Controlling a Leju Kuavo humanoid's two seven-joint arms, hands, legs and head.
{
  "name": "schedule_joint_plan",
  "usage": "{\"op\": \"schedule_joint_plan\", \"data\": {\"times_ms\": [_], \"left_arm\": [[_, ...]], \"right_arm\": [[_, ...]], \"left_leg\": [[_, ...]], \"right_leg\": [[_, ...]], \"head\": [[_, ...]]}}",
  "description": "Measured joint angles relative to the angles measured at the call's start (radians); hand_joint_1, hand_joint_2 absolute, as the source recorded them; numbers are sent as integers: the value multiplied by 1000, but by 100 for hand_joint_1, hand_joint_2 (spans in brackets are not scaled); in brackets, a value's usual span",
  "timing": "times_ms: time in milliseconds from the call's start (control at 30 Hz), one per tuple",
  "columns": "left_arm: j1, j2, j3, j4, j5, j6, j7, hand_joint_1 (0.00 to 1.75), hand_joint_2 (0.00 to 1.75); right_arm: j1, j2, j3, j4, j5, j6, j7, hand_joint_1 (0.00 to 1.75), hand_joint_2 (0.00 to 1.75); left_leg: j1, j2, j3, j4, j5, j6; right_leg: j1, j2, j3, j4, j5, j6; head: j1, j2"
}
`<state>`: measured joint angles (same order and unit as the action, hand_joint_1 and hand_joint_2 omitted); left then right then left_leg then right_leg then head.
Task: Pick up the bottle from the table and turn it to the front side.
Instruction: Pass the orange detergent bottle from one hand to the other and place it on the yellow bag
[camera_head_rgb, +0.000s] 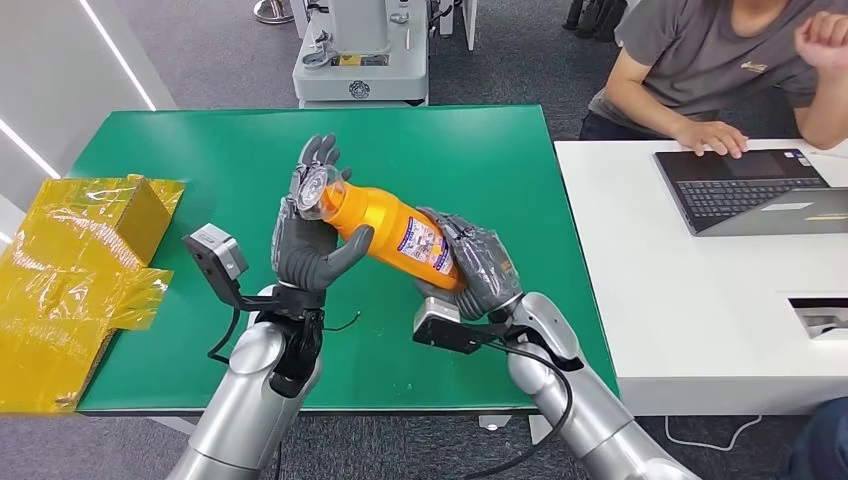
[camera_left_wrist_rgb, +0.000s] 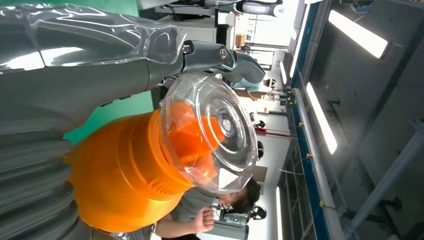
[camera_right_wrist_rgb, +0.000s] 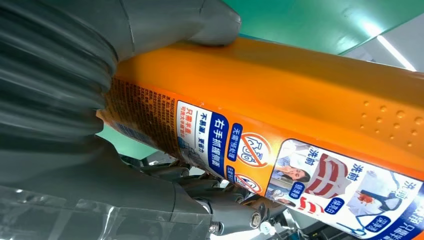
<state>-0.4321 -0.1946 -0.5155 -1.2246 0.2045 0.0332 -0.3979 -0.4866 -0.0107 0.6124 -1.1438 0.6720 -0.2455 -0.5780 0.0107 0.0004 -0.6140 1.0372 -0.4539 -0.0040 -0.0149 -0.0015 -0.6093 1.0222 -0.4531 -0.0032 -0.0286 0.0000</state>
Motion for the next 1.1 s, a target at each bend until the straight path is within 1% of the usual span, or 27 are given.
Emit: {"op": "schedule_joint_plan", "data": {"times_ms": [433,800,1100], "left_arm": [[-14,-10,0,39,-16,-2,11,0,175],[-55,-9,0,66,-41,10,16,0,175],[-72,-8,0,83,-40,17,20,0,175]], "right_arm": [[-19,22,-1,90,-15,-3,-26,175,175],[-20,34,3,101,33,17,-48,175,175],[-37,40,16,102,35,31,-49,175,175]], "left_leg": [[0,0,0,0,0,0],[0,0,0,0,0,0],[0,0,0,0,0,0]], "right_leg": [[0,0,0,0,0,0],[0,0,0,0,0,0],[0,0,0,0,0,0]], "head": [[0,0],[0,0],[0,0]]}}
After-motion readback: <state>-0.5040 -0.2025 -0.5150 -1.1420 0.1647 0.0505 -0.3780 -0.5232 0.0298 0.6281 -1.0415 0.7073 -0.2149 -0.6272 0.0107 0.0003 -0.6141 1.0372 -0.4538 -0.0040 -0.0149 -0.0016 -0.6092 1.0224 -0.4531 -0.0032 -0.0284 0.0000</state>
